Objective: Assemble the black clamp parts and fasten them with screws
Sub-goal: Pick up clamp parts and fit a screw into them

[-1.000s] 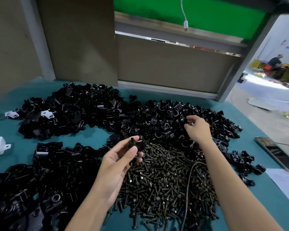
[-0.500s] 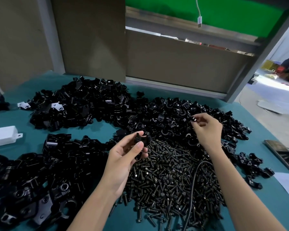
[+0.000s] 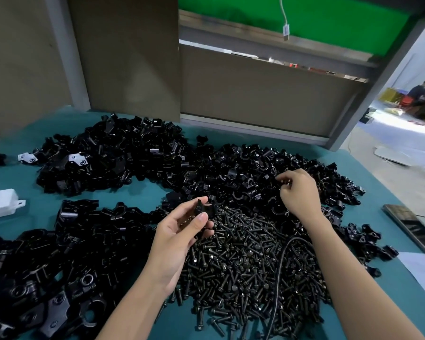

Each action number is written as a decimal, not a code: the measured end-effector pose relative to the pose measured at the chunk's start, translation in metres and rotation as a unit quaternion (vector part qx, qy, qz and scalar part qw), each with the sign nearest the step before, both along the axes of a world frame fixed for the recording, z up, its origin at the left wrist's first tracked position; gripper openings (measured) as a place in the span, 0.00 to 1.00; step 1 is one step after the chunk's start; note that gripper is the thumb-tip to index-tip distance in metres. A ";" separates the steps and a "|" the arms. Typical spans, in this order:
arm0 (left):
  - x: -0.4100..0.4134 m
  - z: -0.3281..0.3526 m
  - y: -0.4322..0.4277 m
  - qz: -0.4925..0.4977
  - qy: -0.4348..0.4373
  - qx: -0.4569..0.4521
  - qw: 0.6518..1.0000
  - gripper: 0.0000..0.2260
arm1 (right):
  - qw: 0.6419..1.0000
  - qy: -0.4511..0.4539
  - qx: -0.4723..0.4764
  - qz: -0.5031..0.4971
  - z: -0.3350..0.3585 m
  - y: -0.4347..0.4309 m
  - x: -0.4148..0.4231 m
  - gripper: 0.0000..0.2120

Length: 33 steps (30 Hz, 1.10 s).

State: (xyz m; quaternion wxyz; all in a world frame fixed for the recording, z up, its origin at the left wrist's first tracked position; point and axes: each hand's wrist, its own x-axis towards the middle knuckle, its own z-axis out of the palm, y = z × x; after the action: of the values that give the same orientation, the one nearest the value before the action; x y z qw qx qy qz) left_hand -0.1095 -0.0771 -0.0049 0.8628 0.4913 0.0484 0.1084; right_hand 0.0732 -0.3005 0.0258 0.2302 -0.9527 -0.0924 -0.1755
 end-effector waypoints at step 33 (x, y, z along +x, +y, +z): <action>0.003 -0.007 0.007 0.000 -0.006 0.019 1.000 0.19 | 0.996 0.031 0.087 -0.004 -0.004 0.010 0.020 0.15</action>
State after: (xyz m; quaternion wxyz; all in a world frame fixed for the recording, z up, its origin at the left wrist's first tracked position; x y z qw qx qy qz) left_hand -0.1070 -0.0701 -0.0115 0.8536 0.5070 0.0417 0.1124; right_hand 0.0927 -0.2905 0.0218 0.3143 -0.9344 -0.0655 -0.1544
